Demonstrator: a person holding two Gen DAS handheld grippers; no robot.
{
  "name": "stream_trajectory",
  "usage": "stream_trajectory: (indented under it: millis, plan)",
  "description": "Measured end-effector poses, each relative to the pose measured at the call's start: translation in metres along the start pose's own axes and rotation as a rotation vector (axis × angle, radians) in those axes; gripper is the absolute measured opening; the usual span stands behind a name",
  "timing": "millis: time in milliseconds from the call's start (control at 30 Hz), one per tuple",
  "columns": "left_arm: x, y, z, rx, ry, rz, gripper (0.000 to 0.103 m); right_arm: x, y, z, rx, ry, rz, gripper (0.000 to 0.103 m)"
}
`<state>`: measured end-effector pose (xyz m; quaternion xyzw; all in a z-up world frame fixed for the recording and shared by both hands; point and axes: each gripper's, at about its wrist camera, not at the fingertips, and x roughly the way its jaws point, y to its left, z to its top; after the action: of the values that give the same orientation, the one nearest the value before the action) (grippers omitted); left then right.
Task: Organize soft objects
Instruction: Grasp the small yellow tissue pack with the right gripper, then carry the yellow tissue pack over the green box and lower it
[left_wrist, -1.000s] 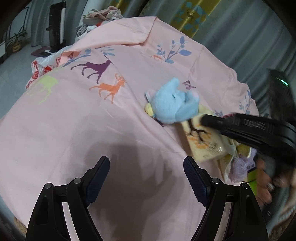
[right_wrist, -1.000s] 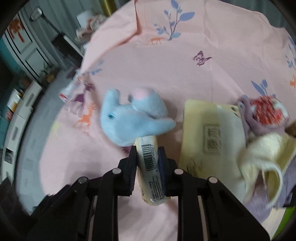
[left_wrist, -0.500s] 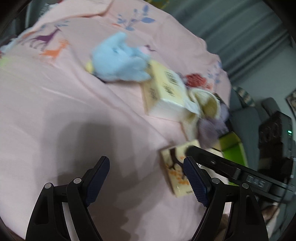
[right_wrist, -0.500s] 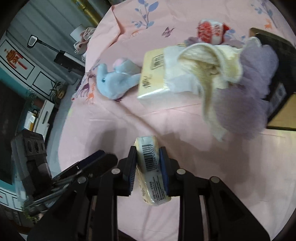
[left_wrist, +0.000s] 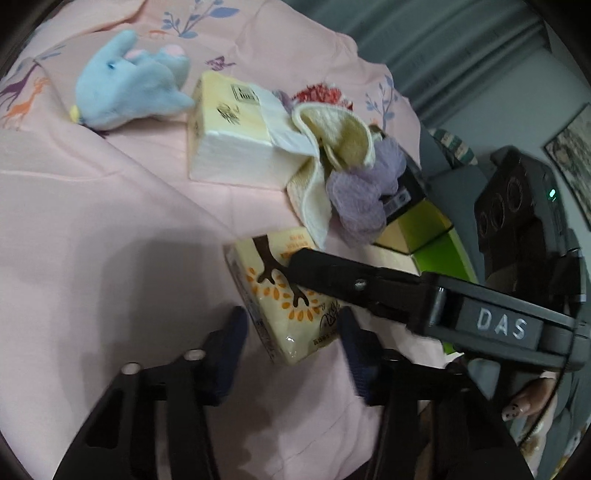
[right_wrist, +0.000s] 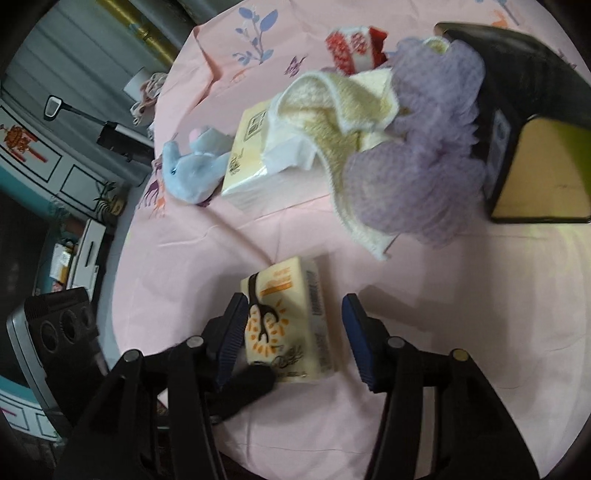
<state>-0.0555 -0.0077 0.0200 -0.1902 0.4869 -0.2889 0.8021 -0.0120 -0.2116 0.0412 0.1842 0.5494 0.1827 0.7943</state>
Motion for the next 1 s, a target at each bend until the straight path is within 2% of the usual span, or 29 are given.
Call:
stream_trajectory:
  millis: [133,367,633,1000]
  plan:
    - [0.001,-0.01,0.001,0.025,-0.027,0.046,0.044,0.003,0.005,-0.005,-0.04,0.011,-0.03,0.04]
    - [-0.006,-0.044,0.013,0.108,-0.095,0.079,0.044,-0.029,0.001,0.002,-0.033,-0.087,-0.015,0.039]
    - [-0.012,-0.091,0.023,0.206,-0.155,0.07,0.044,-0.076,-0.01,0.01,-0.017,-0.216,-0.003,0.039]
    - [-0.002,-0.172,0.035,0.373,-0.184,0.001,0.044,-0.156,-0.043,0.003,0.031,-0.438,-0.054,0.04]
